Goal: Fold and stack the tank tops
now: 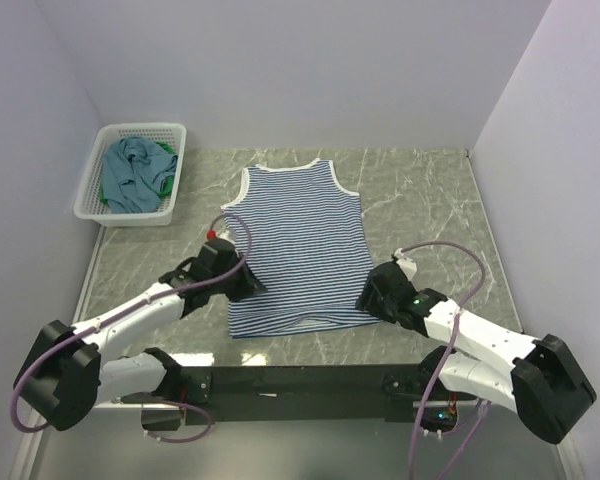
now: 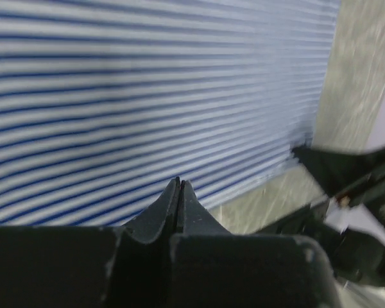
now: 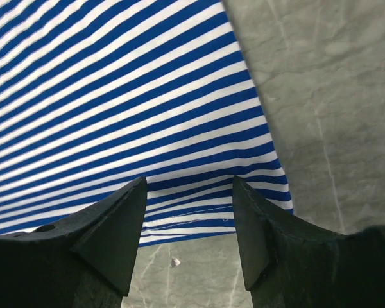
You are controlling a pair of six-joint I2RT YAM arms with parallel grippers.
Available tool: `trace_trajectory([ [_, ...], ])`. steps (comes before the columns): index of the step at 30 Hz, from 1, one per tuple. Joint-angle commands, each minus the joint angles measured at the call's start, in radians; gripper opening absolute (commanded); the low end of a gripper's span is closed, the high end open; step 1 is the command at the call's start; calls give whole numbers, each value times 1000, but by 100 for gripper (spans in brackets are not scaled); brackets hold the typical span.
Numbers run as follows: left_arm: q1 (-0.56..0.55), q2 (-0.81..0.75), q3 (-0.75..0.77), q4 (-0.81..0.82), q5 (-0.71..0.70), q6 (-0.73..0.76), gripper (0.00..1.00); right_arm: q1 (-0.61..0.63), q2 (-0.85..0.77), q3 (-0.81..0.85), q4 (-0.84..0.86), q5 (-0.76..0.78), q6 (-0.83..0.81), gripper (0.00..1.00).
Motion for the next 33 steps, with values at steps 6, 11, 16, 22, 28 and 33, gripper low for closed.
trace_trajectory([
  [6, -207, -17, -75, 78, -84, -71, 1, -126, -118, -41, -67, -69, -5, 66],
  [11, -253, -6, -133, 81, -71, -79, 0, -180, -145, -12, -119, -91, -7, 68],
  [16, -270, -54, -185, 15, -81, -103, 1, -234, -106, -11, -121, -126, -21, 68],
  [22, -270, -82, -179, -69, -144, -105, 1, -266, -50, -12, -138, -115, 27, 68],
  [28, -270, -71, -176, -105, -157, -91, 1, -372, -18, 21, -141, -192, -22, 68],
  [33, -270, -66, -176, -126, -121, -59, 1, -433, 8, 68, -159, -161, -68, 69],
])
